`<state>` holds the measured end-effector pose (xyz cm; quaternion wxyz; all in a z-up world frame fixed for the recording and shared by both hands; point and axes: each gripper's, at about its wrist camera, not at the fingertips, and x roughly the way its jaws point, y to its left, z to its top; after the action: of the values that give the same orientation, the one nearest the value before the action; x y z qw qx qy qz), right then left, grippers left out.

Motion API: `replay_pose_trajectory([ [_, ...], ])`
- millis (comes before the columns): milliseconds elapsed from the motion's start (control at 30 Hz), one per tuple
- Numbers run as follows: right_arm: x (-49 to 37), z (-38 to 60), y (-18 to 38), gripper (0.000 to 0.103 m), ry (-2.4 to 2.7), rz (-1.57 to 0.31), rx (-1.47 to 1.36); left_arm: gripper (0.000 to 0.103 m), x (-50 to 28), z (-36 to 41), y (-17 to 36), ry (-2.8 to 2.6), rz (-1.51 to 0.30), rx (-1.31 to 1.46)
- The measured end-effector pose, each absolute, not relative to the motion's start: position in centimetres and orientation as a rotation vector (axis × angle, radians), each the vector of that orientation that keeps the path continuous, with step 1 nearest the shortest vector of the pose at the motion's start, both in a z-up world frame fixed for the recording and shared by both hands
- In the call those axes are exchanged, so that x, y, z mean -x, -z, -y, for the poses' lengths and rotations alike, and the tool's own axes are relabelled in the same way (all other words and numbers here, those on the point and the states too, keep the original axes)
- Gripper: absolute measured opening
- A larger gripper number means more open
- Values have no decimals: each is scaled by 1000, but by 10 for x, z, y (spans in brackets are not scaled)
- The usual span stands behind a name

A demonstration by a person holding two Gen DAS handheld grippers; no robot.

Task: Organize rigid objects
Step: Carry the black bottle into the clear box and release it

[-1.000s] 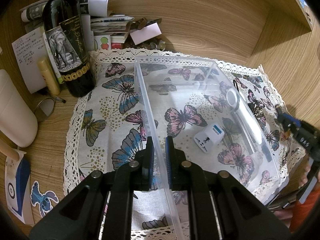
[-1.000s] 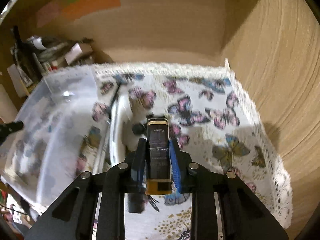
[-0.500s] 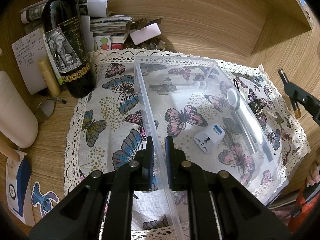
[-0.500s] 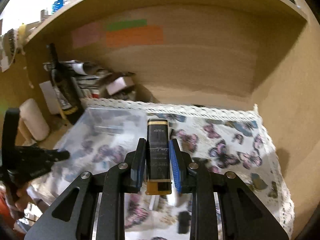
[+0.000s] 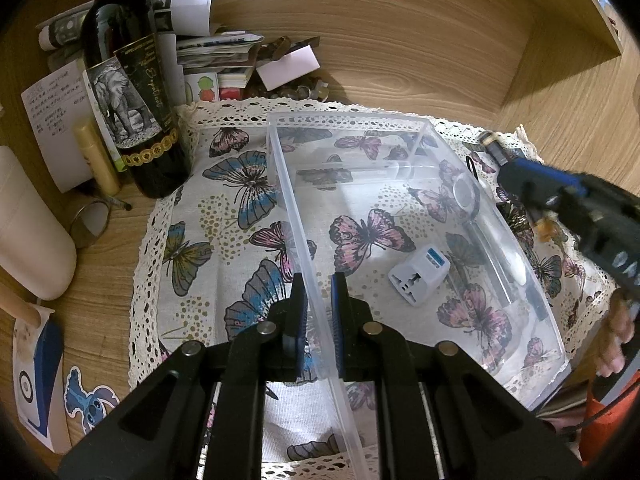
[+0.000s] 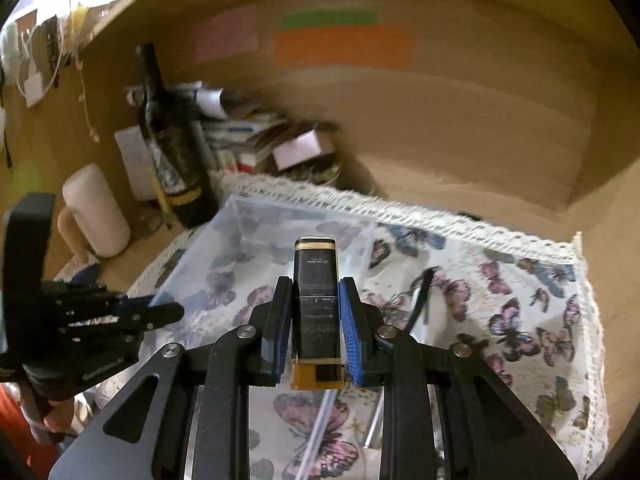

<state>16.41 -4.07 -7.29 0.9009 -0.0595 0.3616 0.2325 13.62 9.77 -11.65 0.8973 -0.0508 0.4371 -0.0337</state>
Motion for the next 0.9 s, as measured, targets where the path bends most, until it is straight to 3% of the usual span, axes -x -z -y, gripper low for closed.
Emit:
replay_pose_trajectory([
  [367,-179,22,104,22,-466,-847,194,11,-135,-96,117,73,-902,101],
  [500,-177,23,101,30,-462,-840,193,11,-136,-96,117,73,-903,101],
  [900,-160,54,64,41,-411,-735,143,11,-136,-96,118,73,-902,101],
])
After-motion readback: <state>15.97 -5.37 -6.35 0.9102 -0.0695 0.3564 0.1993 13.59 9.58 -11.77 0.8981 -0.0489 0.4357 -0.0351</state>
